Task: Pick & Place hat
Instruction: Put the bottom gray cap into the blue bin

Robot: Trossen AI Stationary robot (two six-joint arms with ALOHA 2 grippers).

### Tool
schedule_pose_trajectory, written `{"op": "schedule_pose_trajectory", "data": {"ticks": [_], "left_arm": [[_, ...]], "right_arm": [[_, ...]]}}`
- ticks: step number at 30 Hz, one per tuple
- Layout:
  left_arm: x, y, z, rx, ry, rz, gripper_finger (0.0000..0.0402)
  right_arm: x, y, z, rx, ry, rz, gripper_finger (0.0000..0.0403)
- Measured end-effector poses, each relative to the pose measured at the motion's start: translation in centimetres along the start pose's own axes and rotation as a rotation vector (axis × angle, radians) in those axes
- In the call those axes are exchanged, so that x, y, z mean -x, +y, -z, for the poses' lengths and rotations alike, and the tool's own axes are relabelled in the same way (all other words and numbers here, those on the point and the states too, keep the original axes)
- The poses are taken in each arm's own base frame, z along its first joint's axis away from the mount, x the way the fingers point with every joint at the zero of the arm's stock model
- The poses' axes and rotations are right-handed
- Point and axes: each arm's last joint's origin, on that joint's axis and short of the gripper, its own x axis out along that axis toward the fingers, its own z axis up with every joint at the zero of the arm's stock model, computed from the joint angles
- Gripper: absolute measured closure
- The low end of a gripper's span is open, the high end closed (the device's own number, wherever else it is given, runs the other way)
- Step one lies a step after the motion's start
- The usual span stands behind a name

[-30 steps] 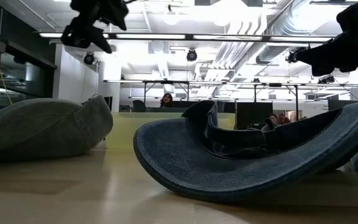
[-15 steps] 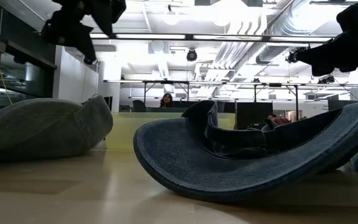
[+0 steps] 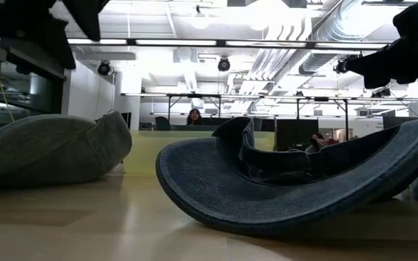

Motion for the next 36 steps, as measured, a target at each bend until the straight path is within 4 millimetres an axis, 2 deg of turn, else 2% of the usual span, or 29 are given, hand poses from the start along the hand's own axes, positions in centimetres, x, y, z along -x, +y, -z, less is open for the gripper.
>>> {"op": "schedule_pose_trajectory", "data": {"ticks": [7, 15, 19, 30, 36], "left_arm": [[-2.1, -0.1, 1.7, -0.121, 0.048, -0.073, 0.0191], [-4.2, -0.7, 2.0, -0.317, 0.061, -0.077, 0.0191], [-4.4, -0.8, 1.9, -0.346, 0.035, -0.079, 0.0184], [-5.1, -0.6, -0.3, -0.233, 0.071, -0.102, 0.0112], [-5.6, -0.2, -2.0, -0.111, 0.067, -0.129, 0.0106]], "right_arm": [[0.0, 0.0, 0.0, 0.000, 0.000, 0.000, 0.0402], [0.0, 0.0, 0.0, 0.000, 0.000, 0.000, 0.0402], [0.0, 0.0, 0.0, 0.001, 0.001, 0.000, 0.0402], [0.0, 0.0, 0.0, 0.000, 0.001, 0.000, 0.0402], [0.0, 0.0, 0.0, 0.000, 0.000, 0.000, 0.0402]]}}
